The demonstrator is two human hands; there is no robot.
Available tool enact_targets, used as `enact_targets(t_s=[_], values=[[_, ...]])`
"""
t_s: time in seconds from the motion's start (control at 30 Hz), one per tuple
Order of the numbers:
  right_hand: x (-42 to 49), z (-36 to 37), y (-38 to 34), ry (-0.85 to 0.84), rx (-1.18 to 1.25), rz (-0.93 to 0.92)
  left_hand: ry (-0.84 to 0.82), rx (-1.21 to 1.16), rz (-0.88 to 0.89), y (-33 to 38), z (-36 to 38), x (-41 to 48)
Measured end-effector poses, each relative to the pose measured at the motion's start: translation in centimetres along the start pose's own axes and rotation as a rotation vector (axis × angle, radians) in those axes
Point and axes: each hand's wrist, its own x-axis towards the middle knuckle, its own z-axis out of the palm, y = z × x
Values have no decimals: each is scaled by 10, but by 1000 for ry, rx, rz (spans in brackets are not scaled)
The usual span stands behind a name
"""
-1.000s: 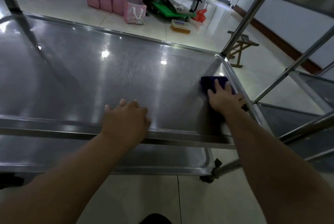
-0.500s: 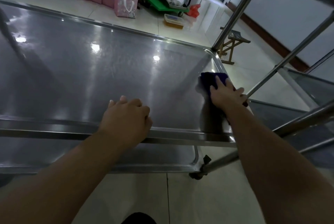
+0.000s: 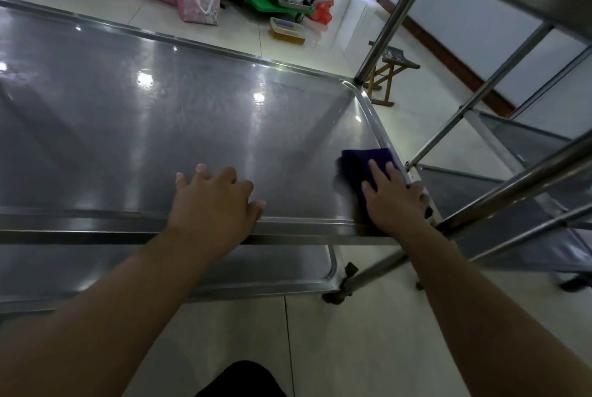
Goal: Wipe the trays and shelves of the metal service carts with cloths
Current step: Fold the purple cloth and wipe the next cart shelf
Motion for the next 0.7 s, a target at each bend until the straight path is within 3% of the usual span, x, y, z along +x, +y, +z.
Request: enact_targets(t_s=[0.1, 0.17, 0.23, 0.3, 0.37, 0.57, 0.7], values=[[-42, 3, -6, 60, 19, -210, -1, -9, 11, -3, 1, -1], [-51, -3, 7, 69, -59, -221, -23, -31, 28, -4, 0, -1], [-52, -5, 11, 59, -135, -80, -50, -56, 57, -7, 0, -2], [-54, -5, -1, 60, -45, 154, -62, -71, 90, -9, -1, -4], [-61, -1, -26, 81, 43, 259, -81, -82, 108, -11, -4, -6], [-104, 20, -83, 204, 190, 16, -109, -237, 222, -32, -18, -6], [-115, 17, -92, 190, 177, -2, -58, -218, 245, -68, -30, -23]])
